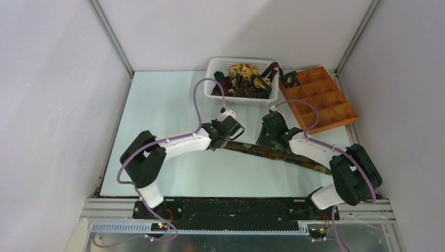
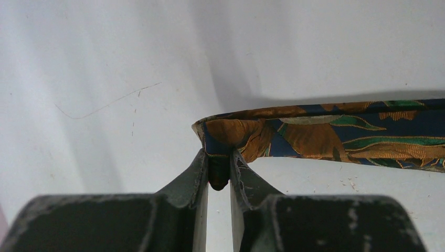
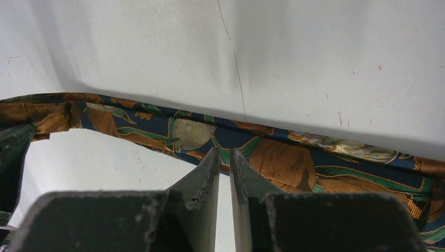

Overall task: Roll the ties
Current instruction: Roll the tie at the center of the board.

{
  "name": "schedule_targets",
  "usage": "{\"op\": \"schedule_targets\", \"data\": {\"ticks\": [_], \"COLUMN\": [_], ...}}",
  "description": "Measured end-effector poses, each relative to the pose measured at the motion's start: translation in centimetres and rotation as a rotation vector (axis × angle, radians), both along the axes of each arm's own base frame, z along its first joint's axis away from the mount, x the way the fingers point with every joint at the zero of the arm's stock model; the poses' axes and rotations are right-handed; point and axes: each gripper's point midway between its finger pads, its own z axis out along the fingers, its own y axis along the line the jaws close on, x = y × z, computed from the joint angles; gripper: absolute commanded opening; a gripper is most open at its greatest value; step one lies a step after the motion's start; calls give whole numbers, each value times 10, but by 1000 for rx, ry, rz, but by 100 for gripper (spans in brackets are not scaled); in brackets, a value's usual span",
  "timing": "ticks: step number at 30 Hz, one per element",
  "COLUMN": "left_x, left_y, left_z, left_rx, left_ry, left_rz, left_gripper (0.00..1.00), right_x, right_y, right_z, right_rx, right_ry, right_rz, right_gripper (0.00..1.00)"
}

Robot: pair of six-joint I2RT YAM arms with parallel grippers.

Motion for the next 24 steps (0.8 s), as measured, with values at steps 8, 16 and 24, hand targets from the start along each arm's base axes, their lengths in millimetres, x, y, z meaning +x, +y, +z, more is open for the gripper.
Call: {"op": "schedule_targets", "data": {"ticks": [8,16,24], "left_x": [-9,-5,-6], "left_y": [-2,-8,-13], "left_z": [-5,-7,-9], "left_rx": [110,235,382], "left_ry": [13,3,-17], "left_rz": [-45,-58,-75], "left_gripper": [0,0,0], "right_x": [2,3,9], "right_y": [-3,-10,-24], "right_z": [0,-2,14], "right_rx": [-5,-10,21], "right_ry": [-1,2,-40], "right_rz": [-13,-47,-110], "right_gripper": [15,14,15]}}
